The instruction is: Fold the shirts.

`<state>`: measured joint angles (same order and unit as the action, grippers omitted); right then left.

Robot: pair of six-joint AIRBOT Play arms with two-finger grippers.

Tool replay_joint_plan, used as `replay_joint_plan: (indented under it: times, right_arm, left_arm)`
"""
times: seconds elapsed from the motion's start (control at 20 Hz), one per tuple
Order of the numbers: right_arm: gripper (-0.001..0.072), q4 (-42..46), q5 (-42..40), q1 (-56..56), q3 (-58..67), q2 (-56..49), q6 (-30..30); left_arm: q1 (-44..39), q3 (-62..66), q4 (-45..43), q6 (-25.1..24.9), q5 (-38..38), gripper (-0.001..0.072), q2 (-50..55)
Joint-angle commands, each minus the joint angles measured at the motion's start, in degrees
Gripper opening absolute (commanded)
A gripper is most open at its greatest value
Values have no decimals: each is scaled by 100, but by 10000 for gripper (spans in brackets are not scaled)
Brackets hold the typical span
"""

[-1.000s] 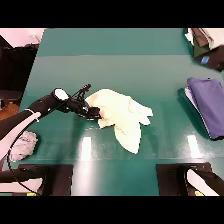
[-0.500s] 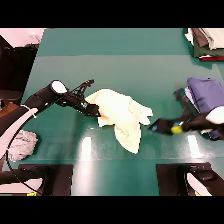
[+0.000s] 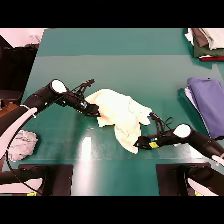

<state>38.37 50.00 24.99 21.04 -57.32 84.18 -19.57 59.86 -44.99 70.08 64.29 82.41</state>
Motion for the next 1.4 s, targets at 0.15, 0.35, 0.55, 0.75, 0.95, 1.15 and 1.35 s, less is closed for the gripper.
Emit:
replay_joint_plan:
  times: [0.15, 0.35, 0.55, 0.75, 0.95, 1.15, 1.35]
  right_arm:
    - [18, 483, 319, -31, 1174, -339, -262]
    - [17, 1700, 1191, -1355, 2323, 704, 286]
    - [16, 2020, 1637, -3021, 3620, 1593, 273]
    - [17, 2009, 1976, -4280, 4813, 2087, 13]
    - [16, 2009, 2251, -4907, 5816, 2227, -70]
    - [17, 2024, 2267, -5003, 6784, 2168, -70]
    - [17, 2033, 2269, -5003, 7947, 1799, -70]
  left_arm:
    - [4, 468, -1453, 70, 579, 23, -343]
    - [4, 1674, -3423, 168, 1309, 24, -1285]
    - [4, 2782, -3969, 151, 1591, 24, -2068]
    - [2, 3856, -3969, 155, 1725, 24, -2439]
    - [2, 5101, -3965, 162, 2223, 25, -2463]
    - [2, 6175, -3941, 212, 2258, 24, -2551]
    - [2, 6240, -3877, 219, 1742, 24, -3021]
